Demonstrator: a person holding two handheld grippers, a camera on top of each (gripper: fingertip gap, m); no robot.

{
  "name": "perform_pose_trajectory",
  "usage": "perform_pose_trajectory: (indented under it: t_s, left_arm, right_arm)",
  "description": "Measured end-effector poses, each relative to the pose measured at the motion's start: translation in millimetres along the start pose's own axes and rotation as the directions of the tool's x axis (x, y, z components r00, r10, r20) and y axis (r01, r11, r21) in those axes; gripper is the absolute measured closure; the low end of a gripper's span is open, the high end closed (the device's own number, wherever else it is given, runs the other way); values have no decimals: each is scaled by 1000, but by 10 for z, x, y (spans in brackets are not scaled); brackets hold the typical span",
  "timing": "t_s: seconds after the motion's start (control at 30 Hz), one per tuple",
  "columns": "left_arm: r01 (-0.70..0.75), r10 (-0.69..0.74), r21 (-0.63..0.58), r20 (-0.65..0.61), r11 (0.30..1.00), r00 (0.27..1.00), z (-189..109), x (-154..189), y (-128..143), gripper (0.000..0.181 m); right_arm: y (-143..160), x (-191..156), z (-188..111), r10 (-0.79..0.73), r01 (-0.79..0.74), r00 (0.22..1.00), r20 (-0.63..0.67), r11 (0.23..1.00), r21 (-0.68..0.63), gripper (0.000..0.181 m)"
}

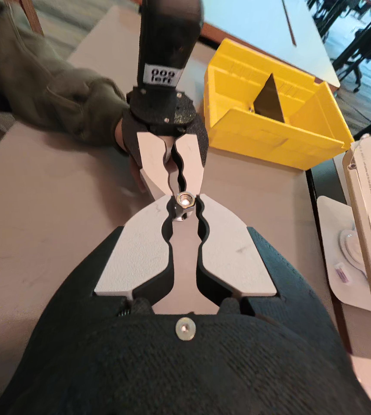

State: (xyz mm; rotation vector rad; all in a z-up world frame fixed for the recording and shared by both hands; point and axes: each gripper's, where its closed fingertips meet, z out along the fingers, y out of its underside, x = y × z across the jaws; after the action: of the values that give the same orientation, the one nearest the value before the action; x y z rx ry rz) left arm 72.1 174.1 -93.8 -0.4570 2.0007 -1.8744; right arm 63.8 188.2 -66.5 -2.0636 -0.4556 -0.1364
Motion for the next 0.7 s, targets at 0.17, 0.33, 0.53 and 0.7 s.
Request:
perform_pose_trajectory:
  t_s: [0.17,0.33,0.53,0.7]
  left_arm:
    - [11,-14,68,31,998,999,-51,-51,-109,172]
    - [21,-23,49,47,999,999,-55,-82,-69,172]
    - [50,-52,31,47,998,998,-45,-104,-35,172]
    - [59,-60,32,42,998,997,-46,-103,-38,172]
  right_arm:
    - [-147,76,-17,77,-77,997,10,983,164,164]
    - [-141,91,39,90,-90,996,11,981,173,164]
    - [-92,120,56,85,-82,996,-13,985,150,163]
    - [1,122,103,71,-68,997,-31,994,91,161]
